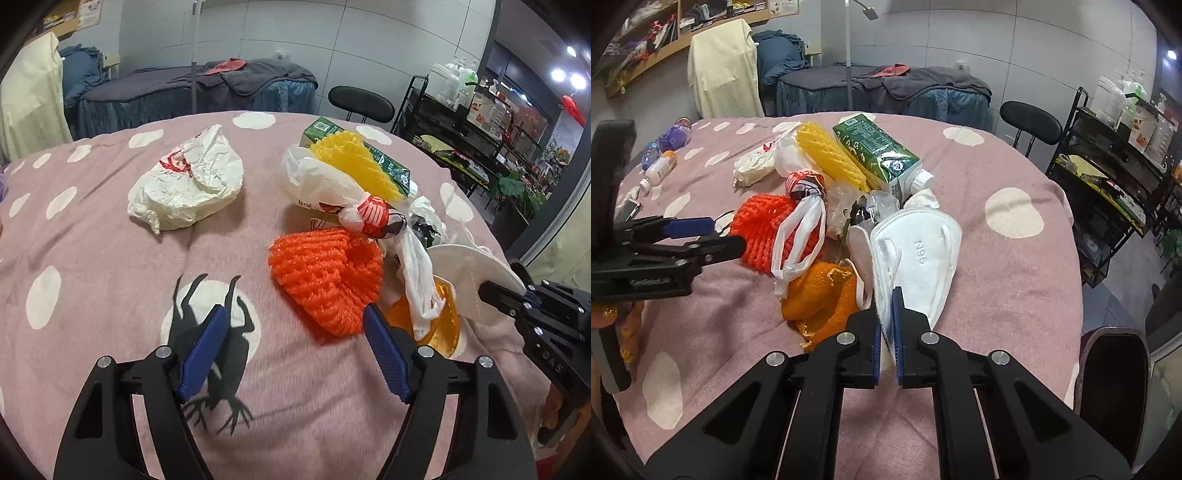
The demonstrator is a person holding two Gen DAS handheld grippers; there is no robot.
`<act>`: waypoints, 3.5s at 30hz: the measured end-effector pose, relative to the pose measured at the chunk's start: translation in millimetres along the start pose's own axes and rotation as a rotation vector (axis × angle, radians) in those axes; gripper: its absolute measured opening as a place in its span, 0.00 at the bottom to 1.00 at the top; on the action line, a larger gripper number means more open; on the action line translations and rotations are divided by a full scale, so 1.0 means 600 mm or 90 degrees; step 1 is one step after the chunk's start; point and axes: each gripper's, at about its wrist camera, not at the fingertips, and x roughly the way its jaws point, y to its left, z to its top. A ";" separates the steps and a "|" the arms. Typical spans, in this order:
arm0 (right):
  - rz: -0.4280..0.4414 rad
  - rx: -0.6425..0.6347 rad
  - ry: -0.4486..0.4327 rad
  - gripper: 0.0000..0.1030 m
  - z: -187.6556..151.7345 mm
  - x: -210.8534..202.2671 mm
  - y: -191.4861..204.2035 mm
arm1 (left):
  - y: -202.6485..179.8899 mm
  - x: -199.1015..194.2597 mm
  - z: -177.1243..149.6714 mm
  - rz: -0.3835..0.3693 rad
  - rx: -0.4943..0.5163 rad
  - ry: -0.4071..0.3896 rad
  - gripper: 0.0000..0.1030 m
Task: Collect trash
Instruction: 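Grasp the orange mesh net with the left tool while the right tool grasps the white mask, then carry the mesh net and mask over the trash bin with both tools, then open the right tool to drop the mask while the left tool drops the mesh net into the bin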
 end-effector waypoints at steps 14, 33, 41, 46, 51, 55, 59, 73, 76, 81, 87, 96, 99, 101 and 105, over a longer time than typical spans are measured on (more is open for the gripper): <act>0.010 0.059 -0.056 0.05 -0.022 -0.057 -0.049 | 0.009 -0.011 -0.005 -0.020 -0.060 -0.022 0.13; 0.025 0.122 -0.142 0.05 -0.100 -0.171 -0.092 | -0.067 -0.163 -0.070 -0.021 -0.048 -0.162 0.13; 0.001 0.159 -0.180 0.05 -0.140 -0.221 -0.130 | -0.122 -0.168 -0.078 -0.059 -0.032 -0.179 0.13; -0.032 0.182 -0.196 0.05 -0.162 -0.247 -0.158 | -0.158 -0.167 -0.078 -0.089 -0.022 -0.180 0.13; -0.074 0.213 -0.199 0.05 -0.188 -0.264 -0.201 | -0.199 -0.163 -0.076 -0.117 0.002 -0.180 0.13; -0.106 0.239 -0.187 0.05 -0.211 -0.263 -0.235 | -0.232 -0.156 -0.073 -0.137 0.023 -0.176 0.13; -0.131 0.265 -0.167 0.05 -0.233 -0.253 -0.265 | -0.261 -0.146 -0.072 -0.154 0.043 -0.166 0.13; -0.164 0.337 -0.054 0.05 -0.309 -0.172 -0.338 | -0.333 -0.119 -0.072 -0.191 0.088 -0.139 0.13; -0.168 0.338 -0.041 0.05 -0.317 -0.162 -0.341 | -0.345 -0.116 -0.072 -0.195 0.097 -0.134 0.13; -0.171 0.354 -0.025 0.07 -0.330 -0.150 -0.347 | -0.368 -0.105 -0.071 -0.205 0.112 -0.121 0.13; -0.203 0.362 -0.067 0.77 -0.337 -0.168 -0.336 | -0.397 -0.090 -0.073 -0.221 0.124 -0.100 0.13; -0.220 0.374 -0.101 0.82 -0.342 -0.215 -0.331 | -0.451 -0.060 -0.062 -0.250 0.155 -0.069 0.13; -0.229 0.368 -0.109 0.83 -0.348 -0.231 -0.325 | -0.470 -0.045 -0.058 -0.256 0.161 -0.057 0.13; -0.242 0.362 -0.111 0.83 -0.351 -0.239 -0.322 | -0.483 -0.032 -0.053 -0.260 0.165 -0.043 0.13; -0.269 0.367 -0.123 0.84 -0.360 -0.256 -0.324 | -0.505 -0.009 -0.052 -0.262 0.177 -0.021 0.13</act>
